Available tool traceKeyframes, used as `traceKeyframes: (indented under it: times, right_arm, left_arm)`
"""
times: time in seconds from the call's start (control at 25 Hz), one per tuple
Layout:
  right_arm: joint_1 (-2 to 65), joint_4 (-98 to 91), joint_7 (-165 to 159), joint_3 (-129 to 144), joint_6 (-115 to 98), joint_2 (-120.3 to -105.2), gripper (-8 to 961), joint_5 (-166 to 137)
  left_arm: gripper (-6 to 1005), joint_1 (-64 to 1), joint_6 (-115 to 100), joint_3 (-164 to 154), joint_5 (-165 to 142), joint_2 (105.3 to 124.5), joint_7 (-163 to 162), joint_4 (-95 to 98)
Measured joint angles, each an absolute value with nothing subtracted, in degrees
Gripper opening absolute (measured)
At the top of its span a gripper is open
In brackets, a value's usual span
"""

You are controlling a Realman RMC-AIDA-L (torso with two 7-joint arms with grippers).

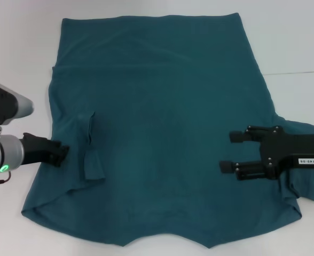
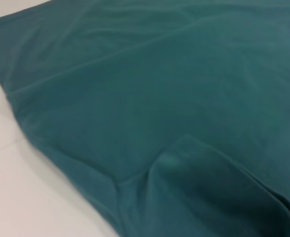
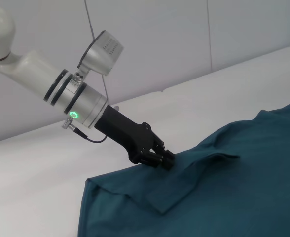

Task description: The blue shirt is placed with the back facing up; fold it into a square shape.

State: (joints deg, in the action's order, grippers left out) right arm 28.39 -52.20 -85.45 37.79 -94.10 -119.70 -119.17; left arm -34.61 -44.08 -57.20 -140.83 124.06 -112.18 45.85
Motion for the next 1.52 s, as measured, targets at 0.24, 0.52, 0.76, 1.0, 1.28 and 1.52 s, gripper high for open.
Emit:
traceKeyframes:
  times: [0.24,0.52,0.76,1.0,1.28,1.52]
  right_arm:
    - [28.1,-52.2,-85.4,37.8,-94.0,-119.62,915,-119.2]
    - [28.2,-52.2,-85.4,37.8,-94.1,-119.65,914,-119.2]
    - [28.6,-52.1,-85.3,37.8,-93.7,-119.69,914,-119.2]
    - [28.7,-51.4,-84.8,37.8,-93.3,-119.61,915,-119.2]
    - [29.1,-51.3,-84.0,37.8,-93.3,-119.68,910,-119.0]
    - [29.1,-51.6,-85.3,37.6,-93.3,-119.54,899,-118.4]
  left_arm:
    - [243,-34.7,-43.9,-60.3,-140.5,124.19,-112.2,45.8]
    - [29,-35.4,-44.9,-63.9,-140.4,124.37,-112.6,45.2]
    - [-2,-36.2,-47.5,-65.1,-139.0,124.37,-113.0,45.1]
    - [1,-37.9,-52.5,-65.2,-135.1,124.16,-113.6,45.4]
    - [0,-40.8,-53.2,-65.4,-134.3,124.36,-115.2,42.4]
    - [1,-38.8,-59.6,-59.4,-127.3,123.65,-113.9,45.4]
